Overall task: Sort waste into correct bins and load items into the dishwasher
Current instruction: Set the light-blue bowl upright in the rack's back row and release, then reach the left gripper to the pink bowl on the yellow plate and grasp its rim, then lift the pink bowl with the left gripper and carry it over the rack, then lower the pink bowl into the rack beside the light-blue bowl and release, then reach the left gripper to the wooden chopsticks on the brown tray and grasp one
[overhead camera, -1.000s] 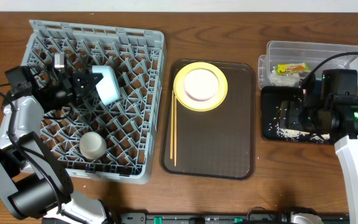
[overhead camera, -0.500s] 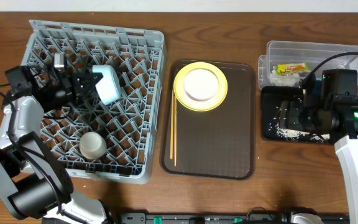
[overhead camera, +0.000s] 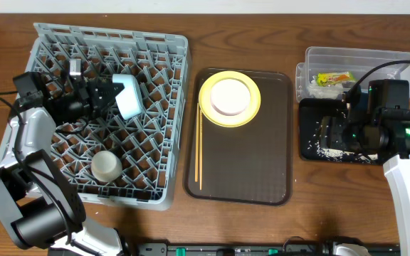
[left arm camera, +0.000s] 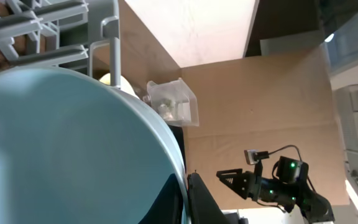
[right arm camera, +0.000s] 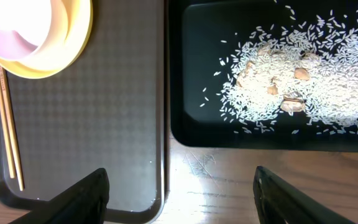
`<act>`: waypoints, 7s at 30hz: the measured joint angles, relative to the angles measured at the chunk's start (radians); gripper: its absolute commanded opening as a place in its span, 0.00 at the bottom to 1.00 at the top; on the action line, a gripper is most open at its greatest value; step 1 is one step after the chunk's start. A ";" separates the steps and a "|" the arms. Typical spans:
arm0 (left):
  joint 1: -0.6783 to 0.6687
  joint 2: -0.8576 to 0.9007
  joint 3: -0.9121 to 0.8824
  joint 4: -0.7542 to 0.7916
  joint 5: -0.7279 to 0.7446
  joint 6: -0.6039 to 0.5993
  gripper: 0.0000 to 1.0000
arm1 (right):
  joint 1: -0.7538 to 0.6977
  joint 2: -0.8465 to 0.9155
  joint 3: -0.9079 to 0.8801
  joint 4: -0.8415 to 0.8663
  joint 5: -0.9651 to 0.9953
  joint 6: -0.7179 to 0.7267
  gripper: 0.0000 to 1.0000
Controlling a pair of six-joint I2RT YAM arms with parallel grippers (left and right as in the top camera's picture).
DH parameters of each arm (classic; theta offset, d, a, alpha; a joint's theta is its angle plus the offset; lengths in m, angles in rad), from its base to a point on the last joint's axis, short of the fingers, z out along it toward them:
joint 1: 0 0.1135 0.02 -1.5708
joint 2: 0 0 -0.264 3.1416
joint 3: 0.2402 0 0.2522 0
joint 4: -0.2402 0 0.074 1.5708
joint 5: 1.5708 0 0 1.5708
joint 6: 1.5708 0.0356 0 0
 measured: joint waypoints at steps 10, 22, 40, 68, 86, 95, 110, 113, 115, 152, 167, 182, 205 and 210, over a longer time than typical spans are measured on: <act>0.008 -0.002 0.014 0.000 -0.066 0.000 0.06 | 0.000 0.000 0.000 -0.018 0.000 0.000 0.72; 0.150 -0.002 0.016 -0.125 -0.369 0.016 0.54 | 0.000 0.000 0.000 -0.018 0.000 0.000 0.72; -0.536 -0.441 0.058 -0.176 -0.954 0.000 0.92 | 0.000 0.000 0.000 0.004 0.000 0.001 0.75; -1.128 0.256 0.211 0.110 -1.483 0.184 0.65 | 0.000 0.000 0.000 -0.015 0.000 0.003 0.75; -1.130 0.251 0.211 0.174 -1.502 0.186 0.06 | 0.000 0.000 0.000 -0.019 0.000 0.003 0.75; -1.118 -0.058 0.211 0.136 -1.501 0.176 0.06 | 0.000 0.000 0.000 -0.021 0.000 0.003 0.74; -0.491 -0.136 0.211 0.110 -0.690 -0.008 0.06 | 0.000 0.000 0.000 -0.026 0.000 0.003 0.74; -0.410 -0.089 0.211 0.121 -0.543 -0.051 0.06 | 0.000 0.000 0.000 -0.026 0.000 0.003 0.74; -0.361 -0.038 0.211 0.136 -0.453 -0.080 0.06 | 0.000 0.000 0.000 -0.026 0.000 0.003 0.74; -0.082 0.117 0.213 0.105 -0.285 -0.255 0.84 | 0.000 0.000 0.000 -0.027 0.000 0.003 0.74; -0.499 -0.353 0.217 -0.369 -0.952 -0.185 0.93 | 0.000 0.000 0.000 -0.029 0.000 0.003 0.75; -1.119 -0.234 0.114 -0.441 -1.399 -0.415 0.93 | 0.000 0.000 0.000 -0.037 0.000 0.003 0.75; -1.190 0.187 0.113 -0.336 -1.427 -0.518 0.77 | 0.000 0.000 0.000 -0.051 0.000 0.003 0.74; -1.193 0.189 0.114 -0.330 -1.411 -0.522 0.35 | 0.000 0.000 0.000 -0.051 0.000 0.003 0.74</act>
